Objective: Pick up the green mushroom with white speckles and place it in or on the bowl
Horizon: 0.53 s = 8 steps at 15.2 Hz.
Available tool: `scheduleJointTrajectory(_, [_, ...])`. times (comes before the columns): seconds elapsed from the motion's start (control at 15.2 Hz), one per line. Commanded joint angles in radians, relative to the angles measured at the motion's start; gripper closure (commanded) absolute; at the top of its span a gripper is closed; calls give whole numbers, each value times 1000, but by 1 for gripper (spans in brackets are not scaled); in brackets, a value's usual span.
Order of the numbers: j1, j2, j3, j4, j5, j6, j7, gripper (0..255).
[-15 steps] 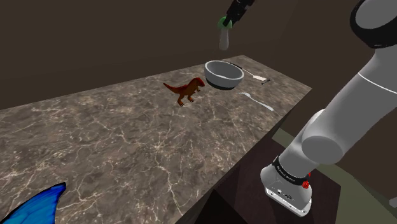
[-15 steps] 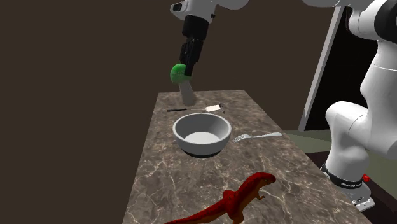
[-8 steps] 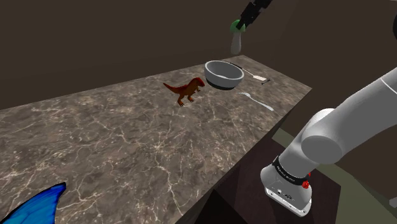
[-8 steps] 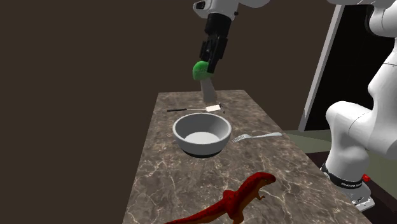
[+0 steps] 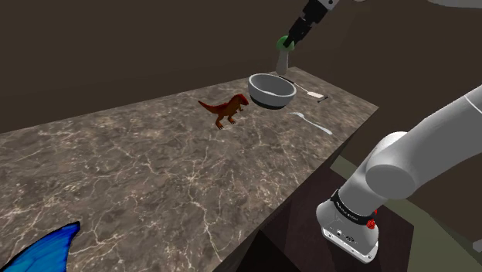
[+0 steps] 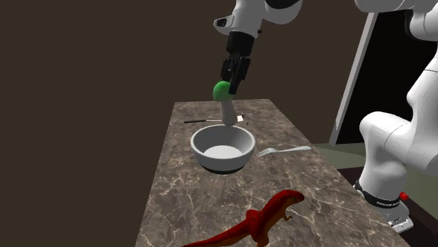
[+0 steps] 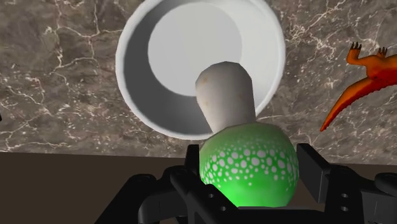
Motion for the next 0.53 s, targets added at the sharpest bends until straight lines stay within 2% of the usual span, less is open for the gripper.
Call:
scheduleJointTrajectory(0.0, [-1, -6, 1, -33, 0, 28, -6, 255])
scheduleJointTrajectory(0.46, [-2, -8, -2, -127, 8, 116, -34, 255])
